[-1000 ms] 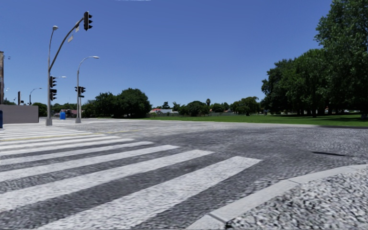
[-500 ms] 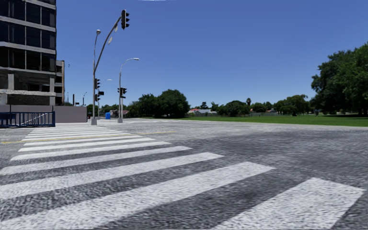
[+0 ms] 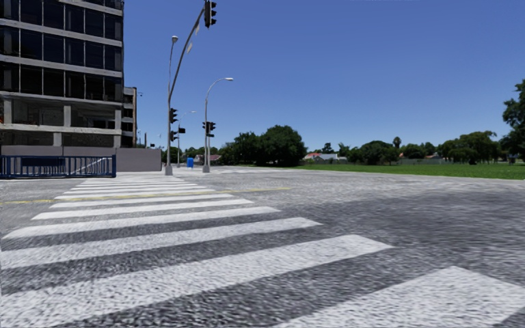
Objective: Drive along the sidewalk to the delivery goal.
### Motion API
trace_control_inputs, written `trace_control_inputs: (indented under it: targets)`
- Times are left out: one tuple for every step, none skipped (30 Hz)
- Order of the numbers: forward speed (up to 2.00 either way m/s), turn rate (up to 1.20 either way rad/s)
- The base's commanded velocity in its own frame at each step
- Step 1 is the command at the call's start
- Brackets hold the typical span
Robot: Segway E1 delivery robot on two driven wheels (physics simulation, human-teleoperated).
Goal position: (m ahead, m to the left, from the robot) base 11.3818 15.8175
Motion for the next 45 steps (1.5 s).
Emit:
trace_control_inputs:
  targets:
    - [2.0, 0.58]
    - [2.0, 0.58]
    - [2.0, 0.58]
    - [2.0, 0.58]
    - [2.0, 0.58]
    - [2.0, 0.58]
    - [2.0, 0.58]
    - [2.0, 0.58]
    - [2.0, 0.58]
    - [2.0, 0.58]
    - [2.0, 0.58]
    - [2.0, 0.58]
    - [2.0, 0.58]
    - [2.0, 0.58]
    - [2.0, 0.58]
    - [2.0, 0.58]
    - [2.0, 0.58]
    - [2.0, 0.58]
    - [2.0, 0.58]
    - [2.0, 0.58]
    - [2.0, 0.58]
    - [2.0, 0.58]
    - [2.0, 0.58]
    - [2.0, 0.57]
    - [2.0, 0.57]
    - [2.0, 0.57]
    - [2.0, 0.46]
    - [2.0, 0.35]
    - [2.0, 0.0]
    - [2.0, 0.0]
    - [2.0, 0.0]
    - [2.0, 0.0]
    - [2.0, 0.0]
    - [2.0, 0.0]
    - [2.0, 0.0]
    - [2.0, 0.0]
    - [2.0, 0.0]
    - [2.0, 0.0]
    - [2.0, 0.0]
    - [2.0, 0.0]
    - [2.0, 0.0]
    - [2.0, 0.0]
    - [2.0, 0.0]
    - [2.0, 0.0]
    - [2.0, 0.0]
